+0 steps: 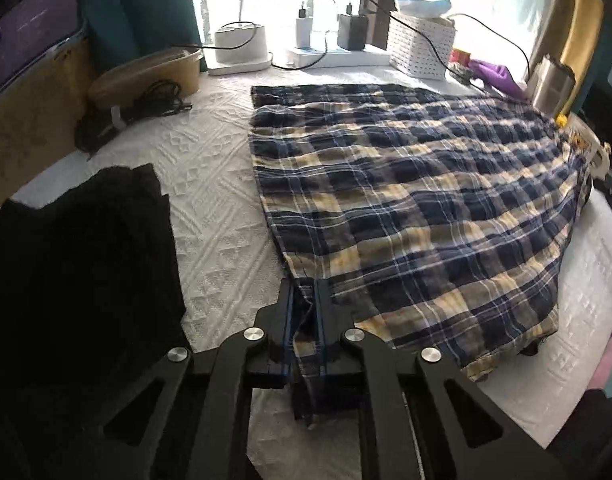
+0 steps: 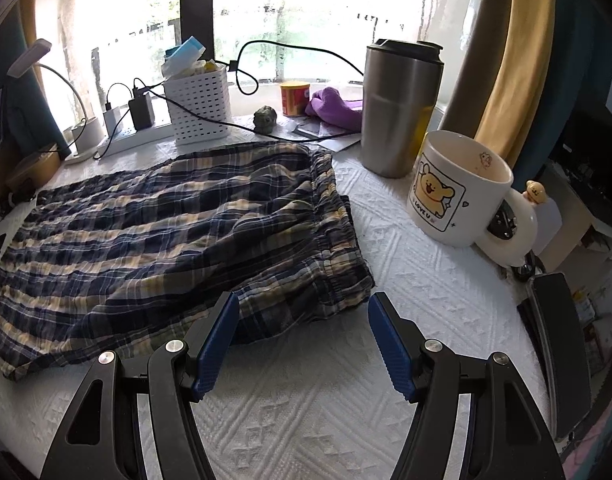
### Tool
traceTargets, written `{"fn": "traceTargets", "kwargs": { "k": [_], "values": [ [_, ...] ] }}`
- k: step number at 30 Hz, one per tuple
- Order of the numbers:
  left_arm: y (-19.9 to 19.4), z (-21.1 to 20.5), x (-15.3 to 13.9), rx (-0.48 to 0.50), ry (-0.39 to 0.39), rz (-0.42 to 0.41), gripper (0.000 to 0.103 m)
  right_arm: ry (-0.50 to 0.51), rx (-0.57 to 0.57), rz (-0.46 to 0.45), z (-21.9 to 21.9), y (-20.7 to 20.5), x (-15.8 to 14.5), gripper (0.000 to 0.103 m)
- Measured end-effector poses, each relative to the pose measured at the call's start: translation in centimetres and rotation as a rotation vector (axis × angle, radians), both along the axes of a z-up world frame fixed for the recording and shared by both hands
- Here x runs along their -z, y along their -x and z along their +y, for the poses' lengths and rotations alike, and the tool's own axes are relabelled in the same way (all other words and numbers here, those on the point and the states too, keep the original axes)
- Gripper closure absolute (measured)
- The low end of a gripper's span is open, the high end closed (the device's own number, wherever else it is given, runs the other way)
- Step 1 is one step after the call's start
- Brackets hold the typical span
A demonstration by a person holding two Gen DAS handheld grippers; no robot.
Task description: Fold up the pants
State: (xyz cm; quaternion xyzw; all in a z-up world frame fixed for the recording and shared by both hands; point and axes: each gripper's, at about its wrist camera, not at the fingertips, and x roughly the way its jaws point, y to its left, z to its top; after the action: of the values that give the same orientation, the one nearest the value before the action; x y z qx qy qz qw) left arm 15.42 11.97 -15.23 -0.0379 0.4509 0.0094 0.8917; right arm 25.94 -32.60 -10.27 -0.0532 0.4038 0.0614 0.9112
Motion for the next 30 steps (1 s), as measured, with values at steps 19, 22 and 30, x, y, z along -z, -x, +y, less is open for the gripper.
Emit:
{"fn": "traceTargets", "kwargs": {
  "k": [19,22,30],
  "values": [
    [3.3,0.6,-4.1,-0.025,0.252,-0.145,0.049,-0.039,0.023,0.017,-0.1,3.0,0.5,0.033],
    [2.4,-4.4,-3.4,0.110,0.258,-0.112,0.049,-0.047,0.019,0.004,-0.1,3.1,0.2,0.027],
    [0.9,-13.4,-1.4,0.323,0.170,-0.024,0.049,-0.071,0.047,0.001,-2.9,4.2,0.5,0.026]
  ]
}}
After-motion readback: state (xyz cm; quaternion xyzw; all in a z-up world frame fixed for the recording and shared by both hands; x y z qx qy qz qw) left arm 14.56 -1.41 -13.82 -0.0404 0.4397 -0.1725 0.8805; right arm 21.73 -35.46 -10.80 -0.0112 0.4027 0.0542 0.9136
